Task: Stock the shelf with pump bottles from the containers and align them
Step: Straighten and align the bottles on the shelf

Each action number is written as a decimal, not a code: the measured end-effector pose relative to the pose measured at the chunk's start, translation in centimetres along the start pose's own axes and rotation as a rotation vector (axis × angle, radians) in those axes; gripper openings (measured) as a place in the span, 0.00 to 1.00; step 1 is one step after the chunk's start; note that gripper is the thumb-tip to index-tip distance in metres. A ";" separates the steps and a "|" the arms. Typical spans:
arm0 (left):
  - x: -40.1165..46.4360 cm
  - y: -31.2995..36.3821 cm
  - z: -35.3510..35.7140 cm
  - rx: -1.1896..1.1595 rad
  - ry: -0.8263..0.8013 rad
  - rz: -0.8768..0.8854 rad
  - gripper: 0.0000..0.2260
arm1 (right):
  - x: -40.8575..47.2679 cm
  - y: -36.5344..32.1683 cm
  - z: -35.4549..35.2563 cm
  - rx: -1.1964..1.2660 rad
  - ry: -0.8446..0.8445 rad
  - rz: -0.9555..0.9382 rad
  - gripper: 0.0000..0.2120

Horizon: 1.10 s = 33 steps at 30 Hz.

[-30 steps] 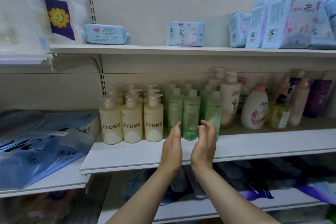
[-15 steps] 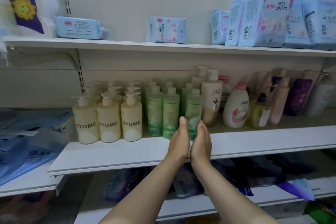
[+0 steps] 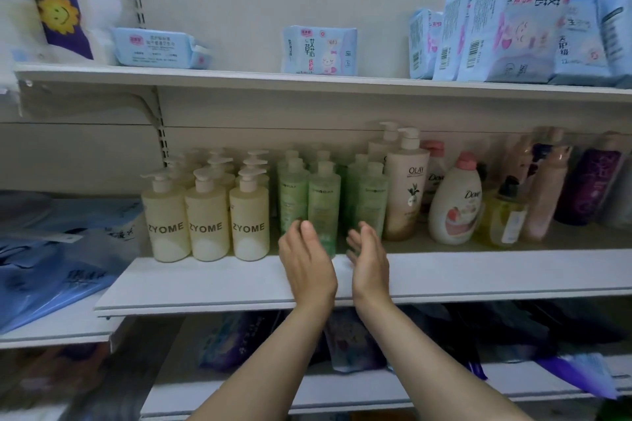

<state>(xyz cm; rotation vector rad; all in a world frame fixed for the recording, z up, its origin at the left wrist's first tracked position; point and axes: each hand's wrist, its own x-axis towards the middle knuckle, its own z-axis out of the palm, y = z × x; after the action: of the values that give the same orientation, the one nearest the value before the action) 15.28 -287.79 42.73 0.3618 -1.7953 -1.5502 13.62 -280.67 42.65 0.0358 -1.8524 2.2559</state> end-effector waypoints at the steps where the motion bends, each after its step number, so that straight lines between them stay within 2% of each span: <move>1: 0.2 -0.2 0.0 -0.004 -0.054 -0.040 0.24 | -0.1 0.2 0.3 0.007 -0.030 0.018 0.19; 3: 0.2 -0.1 0.0 -0.044 -0.145 -0.117 0.27 | -0.1 0.5 0.8 0.009 -0.066 0.029 0.16; 6: 0.3 0.1 0.0 -0.090 -0.177 -0.165 0.30 | 0.1 0.5 1.2 -0.011 -0.090 0.023 0.08; 12: 0.3 0.9 -0.5 -0.142 -0.250 -0.191 0.29 | 0.9 0.4 1.2 -0.031 -0.036 0.016 0.17; 17: 1.4 0.0 -3.1 -0.027 -0.090 0.004 0.26 | -0.6 0.0 2.0 -0.047 0.035 -0.151 0.20; 20: 2.7 -0.8 -4.4 0.047 -0.104 0.004 0.27 | -1.4 0.0 3.5 -0.053 -0.068 -0.159 0.17; 24: 3.3 -1.6 -5.1 0.016 -0.221 -0.018 0.28 | -1.6 1.0 5.0 -0.168 -0.210 -0.079 0.25; 27: 3.7 -1.8 -5.2 -0.042 -0.258 -0.054 0.30 | -1.4 1.5 5.7 -0.236 -0.269 -0.033 0.28; 31: 3.9 -1.5 -5.3 -0.137 -0.313 -0.084 0.36 | -1.1 1.2 6.4 -0.178 -0.314 -0.008 0.28; 33: 4.2 -1.6 -5.3 -0.168 -0.331 -0.128 0.36 | -0.9 1.1 6.6 -0.152 -0.316 -0.011 0.26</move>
<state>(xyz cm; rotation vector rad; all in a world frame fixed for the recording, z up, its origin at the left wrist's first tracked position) 15.58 -294.72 42.66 0.1463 -1.8985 -1.9277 13.53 -287.42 42.81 0.3977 -2.1670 2.1969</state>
